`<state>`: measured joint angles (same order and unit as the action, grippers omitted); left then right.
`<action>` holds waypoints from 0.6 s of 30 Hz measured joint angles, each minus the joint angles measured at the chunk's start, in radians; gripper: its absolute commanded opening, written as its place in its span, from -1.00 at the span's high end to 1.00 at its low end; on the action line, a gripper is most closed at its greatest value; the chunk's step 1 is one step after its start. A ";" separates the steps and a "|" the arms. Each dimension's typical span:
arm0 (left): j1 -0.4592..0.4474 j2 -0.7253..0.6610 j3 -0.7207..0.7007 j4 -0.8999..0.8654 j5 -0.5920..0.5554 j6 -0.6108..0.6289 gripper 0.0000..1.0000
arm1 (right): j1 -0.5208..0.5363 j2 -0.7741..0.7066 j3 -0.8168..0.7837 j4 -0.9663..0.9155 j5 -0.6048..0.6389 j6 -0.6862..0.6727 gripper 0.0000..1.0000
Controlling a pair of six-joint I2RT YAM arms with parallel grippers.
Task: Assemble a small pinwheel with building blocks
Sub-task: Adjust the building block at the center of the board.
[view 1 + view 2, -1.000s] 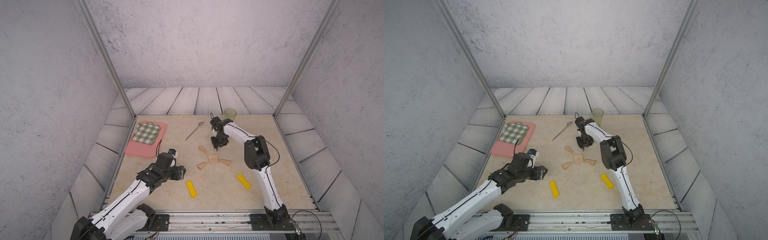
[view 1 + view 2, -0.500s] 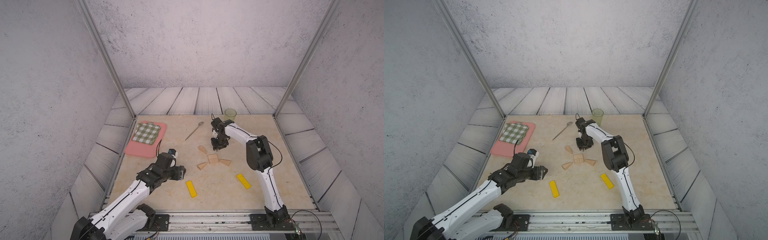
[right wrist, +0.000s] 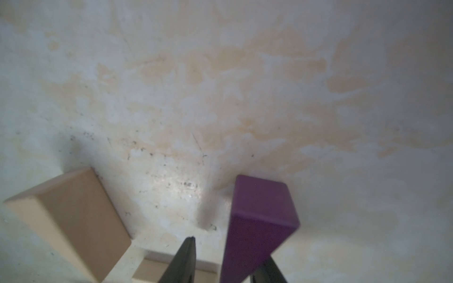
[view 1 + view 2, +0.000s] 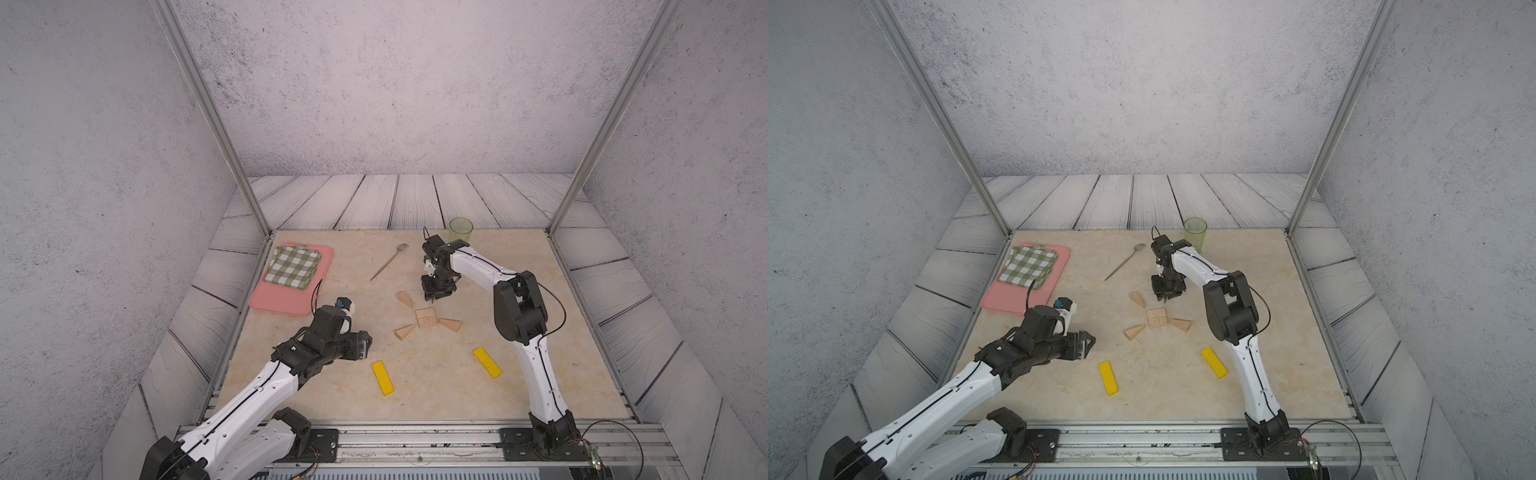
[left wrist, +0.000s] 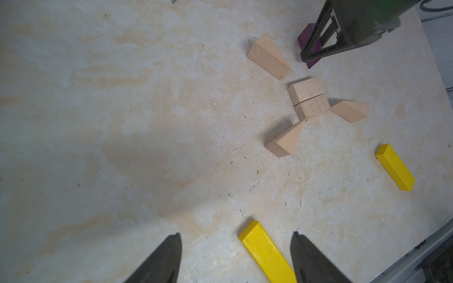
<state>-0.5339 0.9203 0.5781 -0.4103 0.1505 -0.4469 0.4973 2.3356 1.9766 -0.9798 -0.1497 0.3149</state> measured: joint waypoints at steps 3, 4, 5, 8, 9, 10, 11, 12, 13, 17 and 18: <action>0.000 -0.003 0.000 0.000 0.000 -0.001 -0.53 | 0.001 -0.012 -0.005 0.002 -0.002 0.000 0.21; 0.000 -0.005 -0.001 0.000 0.000 -0.002 -0.53 | 0.002 -0.017 -0.008 0.002 -0.001 0.000 0.21; 0.000 -0.006 -0.001 0.000 0.000 -0.003 -0.53 | 0.002 -0.024 -0.010 0.001 0.001 0.000 0.21; 0.000 -0.008 -0.001 0.000 0.000 -0.003 -0.53 | 0.002 -0.058 -0.031 0.002 0.016 -0.001 0.19; 0.000 -0.010 -0.001 0.000 0.000 -0.003 -0.53 | 0.002 -0.072 -0.042 0.002 0.025 -0.001 0.19; 0.000 -0.011 -0.002 0.000 -0.001 -0.003 -0.53 | 0.002 -0.094 -0.058 0.000 0.034 -0.001 0.18; 0.000 -0.013 -0.002 0.000 -0.001 -0.003 -0.53 | 0.002 -0.122 -0.081 0.000 0.048 -0.001 0.17; 0.000 -0.014 -0.002 0.000 -0.001 -0.003 -0.54 | 0.002 -0.149 -0.103 0.002 0.057 -0.001 0.16; 0.000 -0.015 -0.002 0.000 -0.002 -0.003 -0.54 | 0.002 -0.187 -0.133 0.001 0.074 -0.001 0.13; 0.000 -0.016 -0.002 0.000 -0.006 -0.003 -0.54 | 0.002 -0.378 -0.280 -0.002 0.144 0.005 0.05; 0.000 -0.016 -0.002 -0.001 -0.008 -0.003 -0.54 | 0.002 -0.425 -0.320 0.000 0.156 0.011 0.03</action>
<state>-0.5339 0.9039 0.5766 -0.4110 0.1429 -0.4500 0.4988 1.9106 1.6569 -0.9794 0.0067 0.3260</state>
